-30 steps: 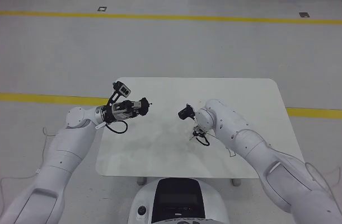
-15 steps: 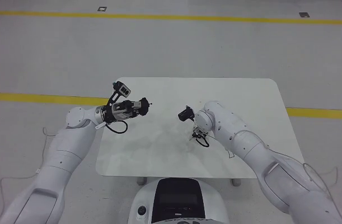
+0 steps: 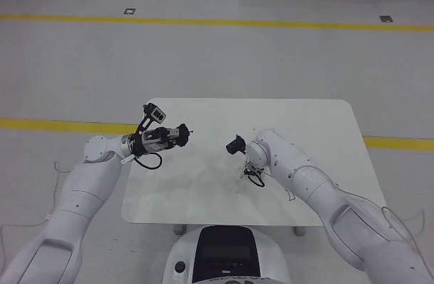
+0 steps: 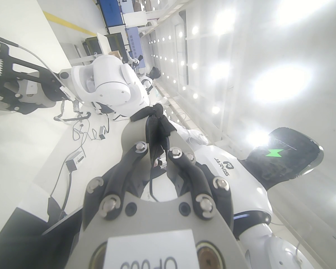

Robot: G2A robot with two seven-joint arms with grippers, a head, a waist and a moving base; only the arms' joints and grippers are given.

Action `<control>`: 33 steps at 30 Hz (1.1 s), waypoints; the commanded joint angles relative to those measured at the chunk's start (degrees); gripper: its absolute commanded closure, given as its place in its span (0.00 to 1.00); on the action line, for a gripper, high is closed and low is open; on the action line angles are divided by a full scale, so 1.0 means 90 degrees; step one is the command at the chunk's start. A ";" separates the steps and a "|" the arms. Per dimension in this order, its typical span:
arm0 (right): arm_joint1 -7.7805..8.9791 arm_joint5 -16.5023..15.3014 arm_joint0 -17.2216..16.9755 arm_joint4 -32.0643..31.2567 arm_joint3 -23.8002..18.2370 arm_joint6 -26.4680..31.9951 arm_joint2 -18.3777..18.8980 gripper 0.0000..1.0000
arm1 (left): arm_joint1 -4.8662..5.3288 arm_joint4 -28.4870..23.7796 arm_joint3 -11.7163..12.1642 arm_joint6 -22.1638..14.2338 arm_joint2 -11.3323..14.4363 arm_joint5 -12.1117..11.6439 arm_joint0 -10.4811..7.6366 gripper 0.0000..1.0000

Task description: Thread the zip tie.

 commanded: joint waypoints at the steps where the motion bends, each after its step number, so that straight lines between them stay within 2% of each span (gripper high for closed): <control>1: -0.0024 -0.0024 0.0010 0.0024 0.0059 0.0004 0.0002 0.82 | 0.0000 0.0000 0.0000 0.0000 0.0000 0.0000 0.0000 1.00; 6: -0.0080 -0.0048 0.0036 0.0045 0.0197 -0.0009 0.0005 1.00 | 0.0000 0.0000 0.0000 0.0000 0.0000 0.0000 0.0000 1.00; 14: -0.0112 0.0049 0.0046 -0.0039 0.0144 0.0033 0.0056 1.00 | 0.0000 0.0000 0.0000 0.0000 0.0000 0.0000 0.0000 1.00; 21: 0.0015 0.0163 -0.0111 -0.0267 -0.0341 0.0176 0.0249 1.00 | 0.0000 0.0000 0.0000 0.0000 0.0000 0.0000 0.0000 1.00; 28: 0.0114 0.0262 -0.0256 -0.0421 -0.0631 0.0275 0.0443 1.00 | 0.0000 0.0000 0.0000 0.0000 0.0000 0.0000 0.0000 1.00; 33: 0.0256 0.0184 -0.0417 -0.0513 -0.1011 0.0423 0.0702 1.00 | 0.0000 0.0000 0.0000 0.0000 0.0000 0.0000 0.0000 1.00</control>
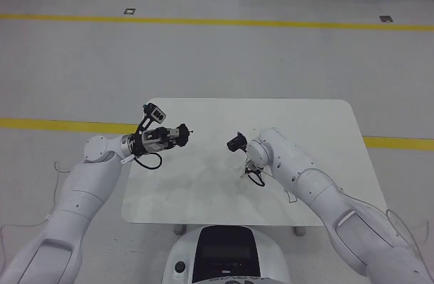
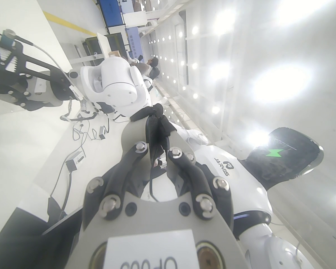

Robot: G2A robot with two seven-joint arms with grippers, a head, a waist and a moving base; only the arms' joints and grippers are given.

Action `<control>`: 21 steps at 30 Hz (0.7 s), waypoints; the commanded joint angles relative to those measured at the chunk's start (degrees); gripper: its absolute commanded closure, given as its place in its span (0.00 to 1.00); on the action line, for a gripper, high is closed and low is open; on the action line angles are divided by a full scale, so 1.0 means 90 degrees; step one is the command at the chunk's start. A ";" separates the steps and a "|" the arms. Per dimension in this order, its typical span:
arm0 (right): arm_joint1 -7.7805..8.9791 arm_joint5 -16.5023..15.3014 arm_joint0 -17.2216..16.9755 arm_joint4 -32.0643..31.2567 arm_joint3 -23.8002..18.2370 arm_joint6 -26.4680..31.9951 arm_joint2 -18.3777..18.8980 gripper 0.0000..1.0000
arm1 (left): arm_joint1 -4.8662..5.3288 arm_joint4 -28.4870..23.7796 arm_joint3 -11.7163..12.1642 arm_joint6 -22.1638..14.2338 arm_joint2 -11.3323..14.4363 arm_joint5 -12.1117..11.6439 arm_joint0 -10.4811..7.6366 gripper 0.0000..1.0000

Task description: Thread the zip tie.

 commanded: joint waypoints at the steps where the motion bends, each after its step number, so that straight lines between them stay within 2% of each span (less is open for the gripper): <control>1: 0.0068 -0.0053 -0.0077 -0.0028 -0.0167 0.0050 0.0129 1.00 | 0.0000 0.0000 0.0000 0.0000 0.0000 0.0000 0.0000 1.00; 5: 0.0238 -0.0059 -0.0326 -0.0133 -0.0663 0.0113 0.0459 1.00 | 0.0000 0.0000 0.0000 0.0000 0.0000 0.0000 0.0000 1.00; 13: 0.0640 -0.0182 -0.1155 -0.0264 -0.2120 0.0204 0.1368 1.00 | 0.0000 0.0000 0.0000 0.0000 0.0000 0.0000 0.0000 1.00; 18: 0.0833 -0.0224 -0.1754 -0.0226 -0.2985 -0.0112 0.1964 1.00 | 0.0000 0.0000 0.0000 0.0000 0.0000 0.0000 0.0000 1.00; 21: 0.0930 -0.0346 -0.2161 -0.0001 -0.3461 -0.0531 0.2363 1.00 | 0.0000 0.0000 0.0000 0.0000 0.0000 0.0000 0.0000 1.00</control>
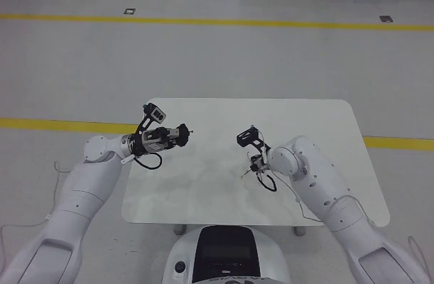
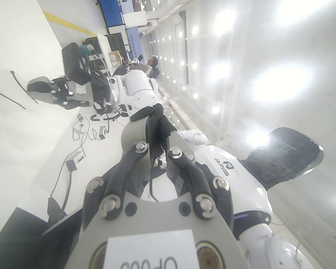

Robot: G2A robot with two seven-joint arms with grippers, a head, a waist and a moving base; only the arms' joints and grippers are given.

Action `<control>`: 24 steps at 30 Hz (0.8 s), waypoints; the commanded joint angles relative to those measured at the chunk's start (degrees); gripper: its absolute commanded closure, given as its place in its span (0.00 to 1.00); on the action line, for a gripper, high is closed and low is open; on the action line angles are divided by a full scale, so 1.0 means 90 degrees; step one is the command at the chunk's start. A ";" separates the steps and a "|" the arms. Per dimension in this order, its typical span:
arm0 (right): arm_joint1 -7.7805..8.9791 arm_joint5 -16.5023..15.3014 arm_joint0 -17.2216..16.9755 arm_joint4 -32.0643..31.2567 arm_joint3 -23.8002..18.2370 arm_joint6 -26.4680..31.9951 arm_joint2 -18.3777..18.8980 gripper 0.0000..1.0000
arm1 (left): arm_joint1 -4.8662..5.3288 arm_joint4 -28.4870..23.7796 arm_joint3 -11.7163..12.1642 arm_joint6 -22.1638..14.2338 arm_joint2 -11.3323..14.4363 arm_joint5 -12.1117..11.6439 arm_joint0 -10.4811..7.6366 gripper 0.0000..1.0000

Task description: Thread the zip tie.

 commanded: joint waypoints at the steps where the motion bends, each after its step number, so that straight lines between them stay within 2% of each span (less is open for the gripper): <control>1: 0.0056 -0.0172 -0.0260 0.0206 -0.0252 -0.0266 0.0251 1.00 | 0.0000 0.0000 0.0000 0.0000 0.0000 0.0000 0.0000 1.00; 2: 0.0089 -0.0337 -0.0396 0.0405 -0.0355 -0.0419 0.0411 1.00 | 0.0000 0.0000 0.0000 0.0000 0.0000 0.0000 0.0000 1.00; 11: 0.0088 -0.0331 -0.0412 0.0414 -0.0351 -0.0483 0.0414 1.00 | 0.0000 0.0000 0.0000 0.0000 0.0000 0.0000 0.0000 1.00; 13: 0.0086 -0.0235 -0.0537 0.0418 -0.0303 -0.0987 0.0445 1.00 | 0.0000 0.0000 0.0000 0.0000 0.0000 0.0000 0.0000 1.00; 15: 0.0090 -0.0186 -0.0626 0.0499 -0.0450 -0.1479 0.0553 1.00 | 0.0000 0.0000 0.0000 0.0000 0.0000 0.0000 0.0000 1.00; 22: 0.0134 -0.0319 -0.1236 0.0917 -0.1273 -0.3019 0.0978 1.00 | 0.0000 0.0000 0.0000 0.0000 0.0000 0.0000 0.0000 1.00; 24: 0.0127 -0.0214 -0.1470 0.1146 -0.1498 -0.3641 0.1105 1.00 | 0.0000 0.0000 0.0000 0.0000 0.0000 0.0000 0.0000 1.00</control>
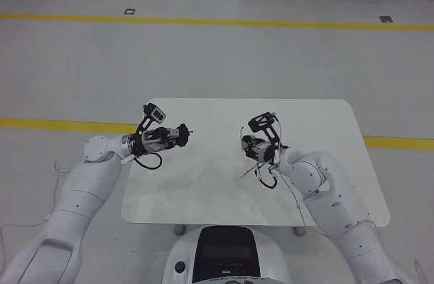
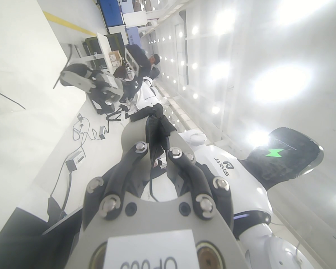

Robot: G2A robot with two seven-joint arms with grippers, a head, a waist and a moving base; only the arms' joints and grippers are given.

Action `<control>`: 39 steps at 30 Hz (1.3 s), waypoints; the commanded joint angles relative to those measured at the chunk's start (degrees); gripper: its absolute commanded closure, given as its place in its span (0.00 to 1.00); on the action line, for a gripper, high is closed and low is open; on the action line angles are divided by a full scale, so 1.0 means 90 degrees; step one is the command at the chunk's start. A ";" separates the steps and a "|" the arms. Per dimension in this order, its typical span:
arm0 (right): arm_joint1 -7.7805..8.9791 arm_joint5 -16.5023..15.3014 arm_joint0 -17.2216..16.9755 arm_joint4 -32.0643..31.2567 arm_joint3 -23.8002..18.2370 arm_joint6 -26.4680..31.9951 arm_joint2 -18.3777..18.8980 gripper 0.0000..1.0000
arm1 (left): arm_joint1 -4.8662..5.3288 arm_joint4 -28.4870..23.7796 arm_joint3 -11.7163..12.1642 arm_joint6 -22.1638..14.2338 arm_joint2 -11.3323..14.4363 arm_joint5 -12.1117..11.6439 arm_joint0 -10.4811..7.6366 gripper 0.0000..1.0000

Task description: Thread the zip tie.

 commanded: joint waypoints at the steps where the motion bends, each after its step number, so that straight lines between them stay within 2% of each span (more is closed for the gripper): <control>1: -0.0006 0.0035 -0.0191 0.0172 -0.0176 -0.0516 0.0068 1.00 | 0.0000 0.0000 0.0000 0.0000 0.0000 0.0000 0.0000 1.00; 5: 0.0000 -0.0093 -0.0515 0.0295 -0.0426 -0.1359 0.0220 1.00 | 0.0000 0.0000 0.0000 0.0000 0.0000 0.0000 0.0000 1.00; 13: -0.0002 -0.0102 -0.0521 0.0303 -0.0434 -0.1386 0.0214 1.00 | 0.0000 0.0000 0.0000 0.0000 0.0000 0.0000 0.0000 1.00; 16: -0.0034 -0.0180 -0.0624 0.0507 -0.0469 -0.1991 0.0168 1.00 | 0.0000 0.0000 0.0000 0.0000 0.0000 0.0000 0.0000 1.00; 22: -0.0116 0.0158 -0.0720 -0.0254 -0.0574 -0.3435 -0.0154 1.00 | 0.0000 0.0000 0.0000 0.0000 0.0000 0.0000 0.0000 1.00; 29: -0.0249 0.0806 -0.0713 -0.1026 -0.0599 -0.4598 -0.0675 1.00 | 0.0000 0.0000 0.0000 0.0000 0.0000 0.0000 0.0000 1.00; 31: -0.0270 0.0903 -0.0678 -0.1282 -0.0552 -0.4799 -0.0749 1.00 | 0.0000 0.0000 0.0000 0.0000 0.0000 0.0000 0.0000 1.00; 39: -0.0270 0.0903 -0.0678 -0.1282 -0.0552 -0.4799 -0.0749 1.00 | 0.0000 0.0000 0.0000 0.0000 0.0000 0.0000 0.0000 1.00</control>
